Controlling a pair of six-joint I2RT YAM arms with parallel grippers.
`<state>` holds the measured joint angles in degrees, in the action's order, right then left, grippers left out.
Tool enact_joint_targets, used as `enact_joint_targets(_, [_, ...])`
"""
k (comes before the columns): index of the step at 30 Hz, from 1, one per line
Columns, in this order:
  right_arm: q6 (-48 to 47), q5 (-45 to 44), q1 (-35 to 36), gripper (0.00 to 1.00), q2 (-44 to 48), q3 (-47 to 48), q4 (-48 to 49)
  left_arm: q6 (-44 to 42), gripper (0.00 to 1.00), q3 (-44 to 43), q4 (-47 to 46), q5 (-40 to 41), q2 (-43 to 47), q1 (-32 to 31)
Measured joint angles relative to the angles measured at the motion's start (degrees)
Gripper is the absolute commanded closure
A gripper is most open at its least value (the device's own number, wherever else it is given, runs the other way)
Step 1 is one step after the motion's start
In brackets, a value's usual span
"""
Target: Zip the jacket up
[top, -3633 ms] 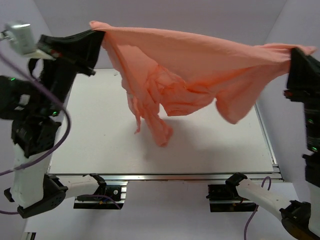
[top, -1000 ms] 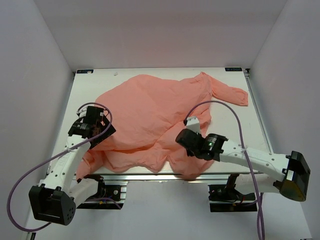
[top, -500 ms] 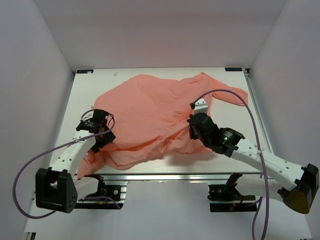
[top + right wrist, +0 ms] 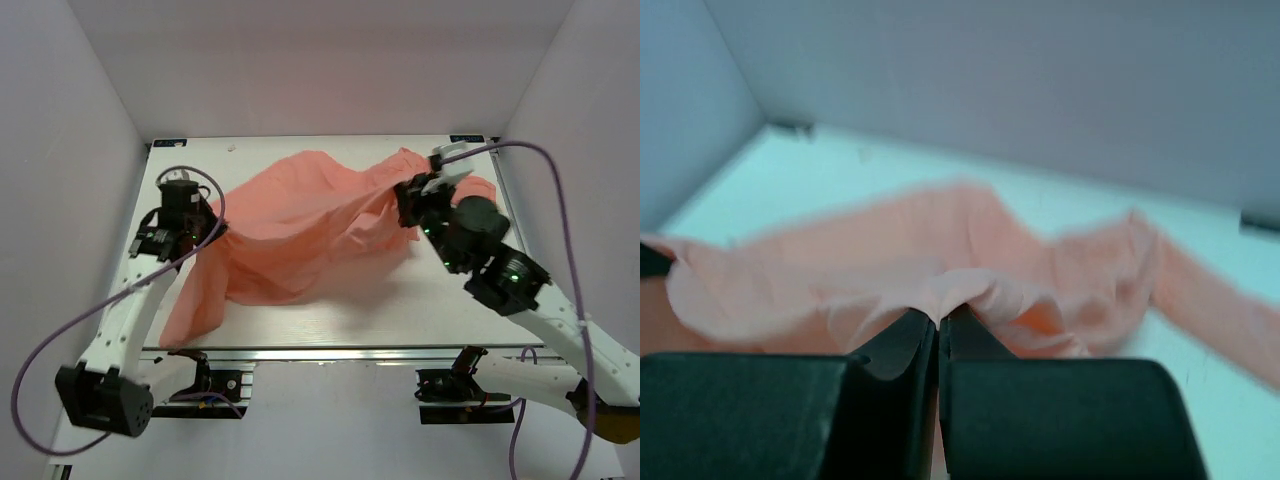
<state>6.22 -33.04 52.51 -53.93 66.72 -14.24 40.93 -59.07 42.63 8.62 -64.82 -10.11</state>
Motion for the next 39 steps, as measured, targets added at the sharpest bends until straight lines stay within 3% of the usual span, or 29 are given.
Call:
enact_joint_targets(6, [-11.8,4.7,0.0,1.00,0.8,20.7,5.7,-6.6,1.00,-14.4,-3.1,-18.6,9.8,0.0])
enact_joint_targets(11, [-18.8,9.9,0.0,1.00,-1.5,40.0,8.2,-6.6,1.00,-20.2,-4.9,-30.5,18.4,0.0])
enact_joint_targets(18, [-25.1,12.8,0.0,1.00,-3.4,55.3,14.2,-4.4,1.00,-33.5,-5.4,-40.3,20.8,0.0])
enact_joint_targets(21, [-27.8,12.0,0.0,1.00,-5.1,57.4,16.9,-3.1,1.00,-33.8,-7.5,-41.7,21.6,-0.1])
enact_joint_targets(25, [-32.5,6.4,0.0,1.00,-9.6,56.8,21.9,0.2,1.00,-25.2,-12.0,-42.7,22.1,-0.1])
enact_joint_targets(30, [-39.2,-3.4,-2.5,1.00,-24.0,58.6,29.6,3.7,1.00,-10.8,-16.2,-39.6,15.7,-0.1])
enact_joint_targets(37, [-22.4,3.2,-20.3,1.00,-49.4,56.3,17.2,4.6,1.00,-2.4,-15.4,-20.6,-2.1,-0.1])
enact_joint_targets(38, [-19.9,4.6,-21.6,1.00,-54.0,56.5,15.6,4.5,0.90,-2.6,-15.5,-17.7,-4.9,-0.1])
enact_joint_targets(39, [-17.7,6.0,-22.9,1.00,-58.3,56.9,13.8,4.3,0.72,-3.0,-15.7,-15.5,-7.5,0.0])
